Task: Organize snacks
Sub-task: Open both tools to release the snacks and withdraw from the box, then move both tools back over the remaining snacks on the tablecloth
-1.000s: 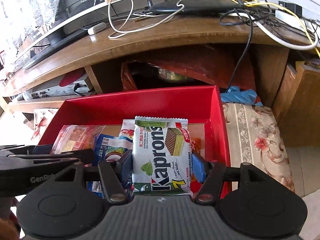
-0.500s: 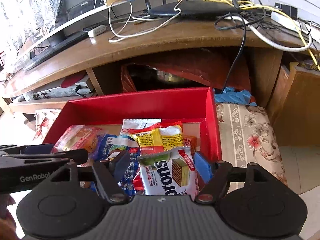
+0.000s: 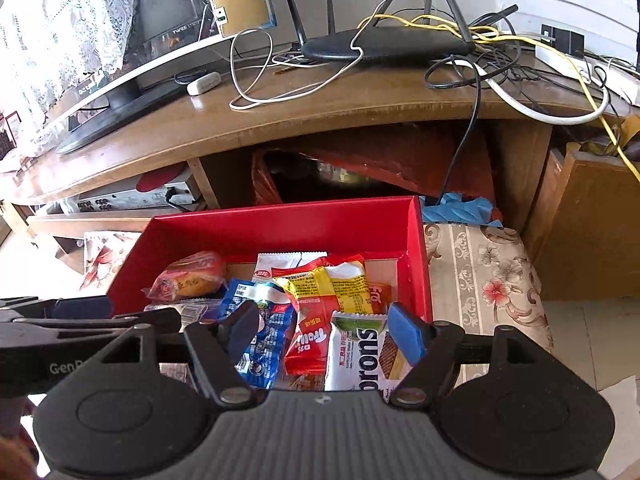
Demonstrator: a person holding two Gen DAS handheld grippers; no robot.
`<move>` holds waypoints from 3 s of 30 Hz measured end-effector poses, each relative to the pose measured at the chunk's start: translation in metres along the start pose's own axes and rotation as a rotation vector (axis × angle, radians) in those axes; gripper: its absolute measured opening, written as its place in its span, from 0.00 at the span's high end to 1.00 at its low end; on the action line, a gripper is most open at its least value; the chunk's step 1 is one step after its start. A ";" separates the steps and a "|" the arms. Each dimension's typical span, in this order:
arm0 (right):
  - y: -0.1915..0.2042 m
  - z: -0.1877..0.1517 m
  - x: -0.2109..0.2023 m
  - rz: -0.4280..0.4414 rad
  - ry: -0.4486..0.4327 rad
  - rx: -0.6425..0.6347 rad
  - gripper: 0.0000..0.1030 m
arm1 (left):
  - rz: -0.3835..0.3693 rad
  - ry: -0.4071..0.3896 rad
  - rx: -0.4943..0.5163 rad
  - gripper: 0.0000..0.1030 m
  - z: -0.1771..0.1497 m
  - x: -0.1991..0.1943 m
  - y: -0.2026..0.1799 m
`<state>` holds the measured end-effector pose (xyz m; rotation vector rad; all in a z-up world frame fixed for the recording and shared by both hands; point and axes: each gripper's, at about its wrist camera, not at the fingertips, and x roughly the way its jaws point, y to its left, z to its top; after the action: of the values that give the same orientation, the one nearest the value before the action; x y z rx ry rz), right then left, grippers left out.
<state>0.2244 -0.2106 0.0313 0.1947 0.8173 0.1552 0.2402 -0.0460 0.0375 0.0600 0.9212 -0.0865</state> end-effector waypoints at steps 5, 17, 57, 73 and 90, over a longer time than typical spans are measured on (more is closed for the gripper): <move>0.000 -0.002 -0.010 0.002 -0.011 0.006 0.33 | -0.004 -0.006 -0.001 0.24 -0.003 -0.007 -0.001; 0.001 -0.009 -0.034 0.015 -0.034 0.014 0.34 | -0.009 -0.027 -0.001 0.22 -0.011 -0.027 -0.003; 0.021 -0.124 -0.076 0.043 0.190 -0.077 0.33 | -0.068 0.189 -0.123 0.20 -0.153 -0.072 0.014; 0.014 -0.116 -0.101 0.148 0.138 -0.056 0.31 | -0.060 0.329 -0.214 0.09 -0.227 -0.087 -0.006; 0.003 -0.108 -0.118 0.184 0.088 -0.020 0.31 | 0.021 0.247 -0.125 0.27 -0.214 -0.088 -0.009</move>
<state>0.0649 -0.2204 0.0432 0.2455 0.8842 0.3469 0.0166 -0.0316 -0.0214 -0.0363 1.1703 -0.0020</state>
